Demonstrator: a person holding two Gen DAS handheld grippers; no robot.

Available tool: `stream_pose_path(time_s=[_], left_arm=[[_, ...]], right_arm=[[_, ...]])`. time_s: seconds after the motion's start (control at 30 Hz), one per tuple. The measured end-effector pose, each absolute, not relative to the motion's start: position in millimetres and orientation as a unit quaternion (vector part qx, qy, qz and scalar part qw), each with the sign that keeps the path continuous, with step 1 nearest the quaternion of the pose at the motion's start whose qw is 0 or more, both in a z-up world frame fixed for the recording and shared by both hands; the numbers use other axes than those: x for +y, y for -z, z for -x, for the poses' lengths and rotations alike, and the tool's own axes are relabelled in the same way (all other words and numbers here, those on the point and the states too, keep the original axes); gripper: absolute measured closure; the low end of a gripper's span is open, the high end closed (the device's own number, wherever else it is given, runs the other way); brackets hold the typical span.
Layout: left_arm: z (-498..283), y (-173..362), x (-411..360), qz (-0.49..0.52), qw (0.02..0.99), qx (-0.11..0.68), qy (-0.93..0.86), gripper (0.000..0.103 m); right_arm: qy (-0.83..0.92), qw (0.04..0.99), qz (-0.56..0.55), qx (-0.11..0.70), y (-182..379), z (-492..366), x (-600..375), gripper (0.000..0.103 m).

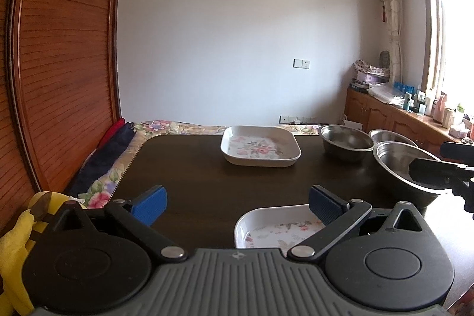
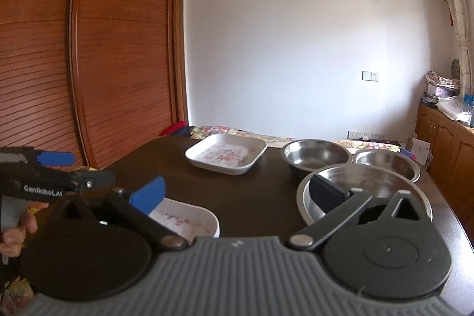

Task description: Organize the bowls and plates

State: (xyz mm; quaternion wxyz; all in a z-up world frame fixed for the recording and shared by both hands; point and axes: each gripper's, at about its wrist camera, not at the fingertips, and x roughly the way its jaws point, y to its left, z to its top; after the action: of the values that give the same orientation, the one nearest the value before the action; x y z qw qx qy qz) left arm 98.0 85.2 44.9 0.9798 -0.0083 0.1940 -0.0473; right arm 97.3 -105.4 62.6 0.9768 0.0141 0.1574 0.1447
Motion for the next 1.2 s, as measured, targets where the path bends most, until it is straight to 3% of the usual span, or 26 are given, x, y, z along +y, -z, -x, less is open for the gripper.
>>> stream_pose_path(time_s=[0.6, 1.2], left_arm=[[-114.7, -46.7, 83.0, -0.001, 0.980, 0.191, 0.061, 0.000], [-231.4, -66.4, 110.7, 0.007, 0.966, 0.238, 0.104, 0.000]], right_arm=[[-0.160, 0.972, 0.001, 0.170, -80.5, -123.7, -96.8, 0.000], [-0.165, 0.961, -0.023, 0.223, -95.9, -228.3, -74.7, 0.000]])
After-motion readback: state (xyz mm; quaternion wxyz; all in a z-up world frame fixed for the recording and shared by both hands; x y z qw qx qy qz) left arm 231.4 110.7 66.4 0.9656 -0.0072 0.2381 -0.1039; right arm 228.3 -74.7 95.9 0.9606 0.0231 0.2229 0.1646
